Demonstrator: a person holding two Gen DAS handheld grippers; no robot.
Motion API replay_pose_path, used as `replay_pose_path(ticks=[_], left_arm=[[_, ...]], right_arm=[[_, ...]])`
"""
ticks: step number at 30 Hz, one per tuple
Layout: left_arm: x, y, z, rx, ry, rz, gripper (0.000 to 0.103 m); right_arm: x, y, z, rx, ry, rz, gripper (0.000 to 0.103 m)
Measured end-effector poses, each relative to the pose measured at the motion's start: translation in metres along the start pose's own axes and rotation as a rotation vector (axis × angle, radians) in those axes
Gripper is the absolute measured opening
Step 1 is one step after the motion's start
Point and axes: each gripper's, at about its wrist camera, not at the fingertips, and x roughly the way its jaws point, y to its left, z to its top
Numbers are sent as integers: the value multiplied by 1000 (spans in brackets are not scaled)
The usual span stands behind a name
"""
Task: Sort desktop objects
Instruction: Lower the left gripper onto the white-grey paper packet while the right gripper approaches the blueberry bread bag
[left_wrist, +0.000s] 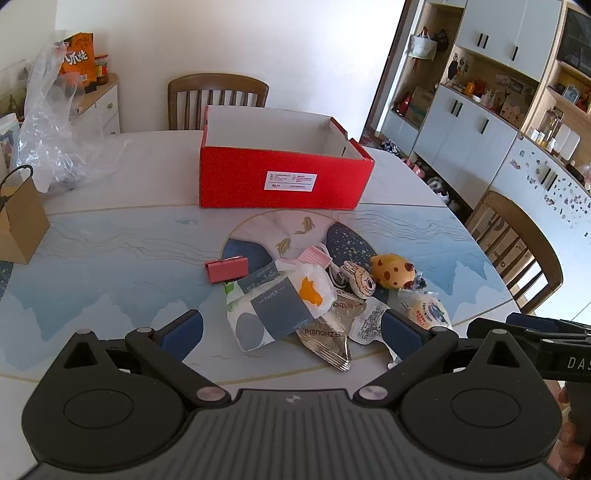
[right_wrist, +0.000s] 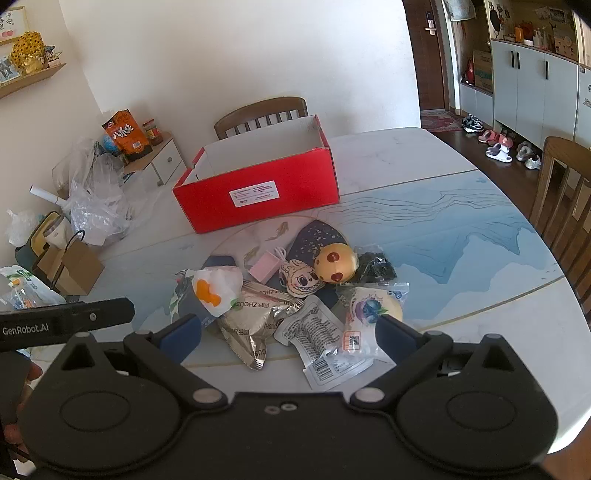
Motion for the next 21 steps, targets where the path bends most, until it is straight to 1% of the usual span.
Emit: replay_pose_path(ticks=[5,8,13,15,19,21], left_arm=[[0,0,0,10,-3,-2,103],[0,-2,1,30,-5,9,103],[4,-2,2,30,2,-13,103],[7,-1,2,23,7,-20,103],[20,0,6,34,35,-10,103],[26,0,6,62,13,-14,103]], right_arm=[[1,-2,1,-2,-4,-10,101],[3,-2,2,-3,-6,-15,101],[8,-5,1,-2,-9,-32,101],[10,-9,0,5,-8,-39,100],[16,-14,-2,8,-11,-65,100],[21,-18,-3,8,-7,-81,100]])
